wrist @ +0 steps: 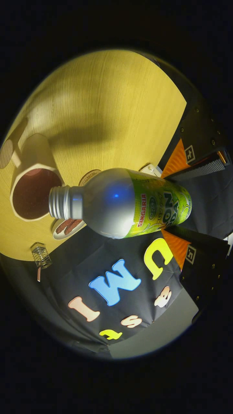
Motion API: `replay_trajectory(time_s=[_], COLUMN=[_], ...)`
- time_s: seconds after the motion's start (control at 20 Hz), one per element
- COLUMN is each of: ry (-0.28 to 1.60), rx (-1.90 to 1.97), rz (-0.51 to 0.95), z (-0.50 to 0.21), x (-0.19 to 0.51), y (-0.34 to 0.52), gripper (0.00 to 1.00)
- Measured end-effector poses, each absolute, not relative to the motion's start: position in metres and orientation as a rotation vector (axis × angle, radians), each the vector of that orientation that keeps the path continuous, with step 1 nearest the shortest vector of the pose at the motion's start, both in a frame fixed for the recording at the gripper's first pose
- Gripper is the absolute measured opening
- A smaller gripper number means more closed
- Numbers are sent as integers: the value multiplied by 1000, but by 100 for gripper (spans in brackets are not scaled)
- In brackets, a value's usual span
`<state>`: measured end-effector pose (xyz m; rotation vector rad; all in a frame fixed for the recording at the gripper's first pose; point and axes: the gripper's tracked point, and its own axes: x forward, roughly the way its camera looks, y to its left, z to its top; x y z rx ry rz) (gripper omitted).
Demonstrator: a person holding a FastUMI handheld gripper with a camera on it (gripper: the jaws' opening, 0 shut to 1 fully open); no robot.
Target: Take the bottle from table, then pour the juice into the cup, finally place the bottle on the coaster
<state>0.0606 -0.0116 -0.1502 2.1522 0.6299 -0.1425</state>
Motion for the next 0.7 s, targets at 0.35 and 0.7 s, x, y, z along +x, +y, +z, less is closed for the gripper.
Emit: replay_trajectory(time_s=[0.35, 0.7], ry=[643, 632], rx=[1896, 1573], rz=[-197, -228], z=[-185, -218], x=[46, 46], y=[-7, -11], gripper=[76, 76])
